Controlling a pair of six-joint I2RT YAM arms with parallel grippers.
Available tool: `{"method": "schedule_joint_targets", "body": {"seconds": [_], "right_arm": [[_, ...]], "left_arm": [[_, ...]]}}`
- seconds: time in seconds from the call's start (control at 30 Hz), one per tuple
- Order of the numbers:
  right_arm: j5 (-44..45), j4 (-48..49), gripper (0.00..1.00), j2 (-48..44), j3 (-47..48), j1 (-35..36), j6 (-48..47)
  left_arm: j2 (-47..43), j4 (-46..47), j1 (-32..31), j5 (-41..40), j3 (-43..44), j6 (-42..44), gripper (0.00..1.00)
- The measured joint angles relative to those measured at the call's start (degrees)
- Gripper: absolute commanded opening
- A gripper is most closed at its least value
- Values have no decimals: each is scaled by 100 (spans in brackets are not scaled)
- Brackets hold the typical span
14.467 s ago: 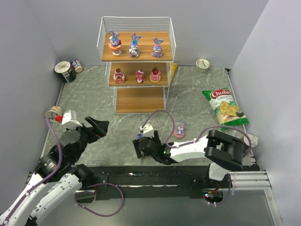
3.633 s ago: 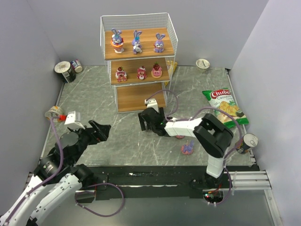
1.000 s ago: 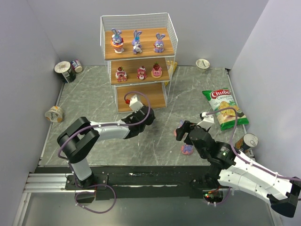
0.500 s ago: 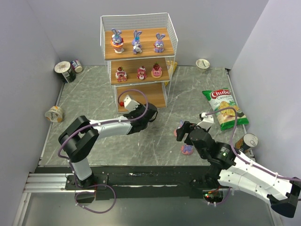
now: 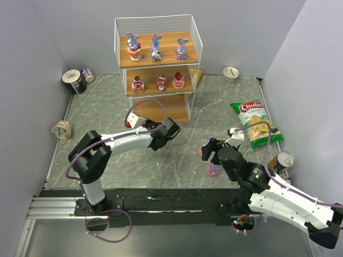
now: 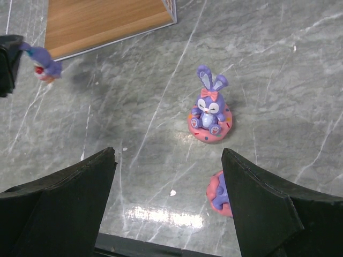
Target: Place and organize the plastic toys onto the shelf
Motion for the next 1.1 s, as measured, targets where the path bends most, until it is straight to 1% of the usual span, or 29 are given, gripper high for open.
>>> {"method": "schedule_joint_targets", "body": {"seconds": [0.17, 0.23, 0.3, 0.33, 0.4, 0.5, 0.57, 0.8, 1.1], "right_arm": [[-2, 28, 87, 17, 0, -2, -90], [0, 28, 87, 33, 2, -2, -107], [0, 31, 87, 72, 2, -7, -129], [-2, 33, 87, 85, 2, -9, -142], [0, 44, 87, 107, 4, -9, -149], [0, 50, 87, 184, 13, -11, -149], [0, 50, 86, 232, 13, -11, -146], [-4, 52, 86, 321, 13, -11, -144], [-2, 68, 86, 400, 26, -11, -175]], "left_arm": [[450, -1434, 120, -509, 800, -168, 1], [597, -1716, 188, -586, 933, -192, 1], [647, -1742, 297, -586, 909, -234, 1], [640, -1641, 345, -575, 859, -240, 1], [476, -815, 481, -496, 442, -256, 1], [85, 546, 693, -197, -518, -151, 1], [-42, 1016, 787, -74, -815, -96, 1], [-59, 1950, 798, 83, -817, 9, 1], [-20, 2074, 798, 13, -664, -160, 1]]}}
